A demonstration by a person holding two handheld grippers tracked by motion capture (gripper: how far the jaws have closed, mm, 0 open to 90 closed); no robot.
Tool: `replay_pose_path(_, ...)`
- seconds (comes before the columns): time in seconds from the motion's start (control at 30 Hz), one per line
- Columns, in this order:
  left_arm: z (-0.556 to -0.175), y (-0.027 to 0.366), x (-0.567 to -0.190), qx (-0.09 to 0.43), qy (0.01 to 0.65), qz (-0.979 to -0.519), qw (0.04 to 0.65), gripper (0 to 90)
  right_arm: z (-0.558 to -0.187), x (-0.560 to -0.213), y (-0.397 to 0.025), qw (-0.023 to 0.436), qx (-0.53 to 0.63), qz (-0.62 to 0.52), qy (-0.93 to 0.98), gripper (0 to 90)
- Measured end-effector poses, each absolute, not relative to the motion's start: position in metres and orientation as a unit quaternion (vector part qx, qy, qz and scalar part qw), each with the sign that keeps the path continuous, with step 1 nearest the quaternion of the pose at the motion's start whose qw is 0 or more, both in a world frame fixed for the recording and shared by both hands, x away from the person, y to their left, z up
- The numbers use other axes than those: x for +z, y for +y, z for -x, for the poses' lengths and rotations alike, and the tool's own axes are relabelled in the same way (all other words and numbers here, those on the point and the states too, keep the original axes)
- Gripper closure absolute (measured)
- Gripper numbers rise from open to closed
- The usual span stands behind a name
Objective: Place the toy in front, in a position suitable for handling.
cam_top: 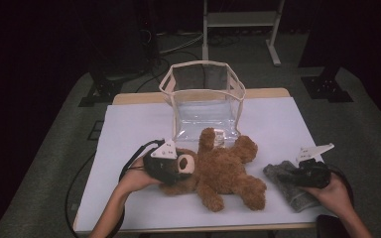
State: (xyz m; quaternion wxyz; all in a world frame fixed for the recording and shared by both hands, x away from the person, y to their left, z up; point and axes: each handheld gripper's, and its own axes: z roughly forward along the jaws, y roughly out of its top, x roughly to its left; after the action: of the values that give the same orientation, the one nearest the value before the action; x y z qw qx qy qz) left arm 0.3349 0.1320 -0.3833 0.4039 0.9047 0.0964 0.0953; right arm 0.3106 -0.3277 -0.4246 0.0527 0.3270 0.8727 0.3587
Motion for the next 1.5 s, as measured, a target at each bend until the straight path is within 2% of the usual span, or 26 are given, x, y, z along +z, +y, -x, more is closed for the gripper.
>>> replay_pose_path(0.2,-0.338,0.127,-0.381,0.093,0.106,-0.908,0.396,29.0,-0.312,-0.368,-0.299,0.047,0.424,-0.261,0.866,78.5)
replay_pose_path(0.3,-0.339,0.125,-0.38,0.093,0.108,-0.91,0.39,29.0,-0.313,-0.343,-0.271,0.044,0.444,-0.213,0.869,78.5)
replay_pose_path(0.4,-0.34,0.125,-0.38,0.092,0.113,-0.909,0.39,28.8,-0.313,-0.331,-0.236,0.031,0.448,-0.169,0.877,78.4)
replay_pose_path(0.53,-0.341,0.125,-0.38,0.088,0.12,-0.908,0.393,28.8,-0.313,-0.342,-0.198,0.02,0.426,-0.133,0.895,78.3)
replay_pose_path(0.63,-0.34,0.126,-0.381,0.086,0.123,-0.907,0.394,28.7,-0.313,-0.358,-0.192,0.017,0.412,-0.129,0.902,78.2)
replay_pose_path(1.07,-0.339,0.124,-0.38,0.09,0.118,-0.91,0.387,28.2,-0.291,-0.392,-0.257,0.017,0.416,-0.206,0.885,77.8)
replay_pose_path(1.27,-0.339,0.121,-0.378,0.096,0.115,-0.914,0.377,27.8,-0.29,-0.384,-0.26,0.024,0.424,-0.206,0.882,77.9)
replay_pose_path(1.5,-0.339,0.12,-0.378,0.096,0.116,-0.915,0.373,27.4,-0.303,-0.367,-0.22,0.032,0.435,-0.164,0.885,77.9)
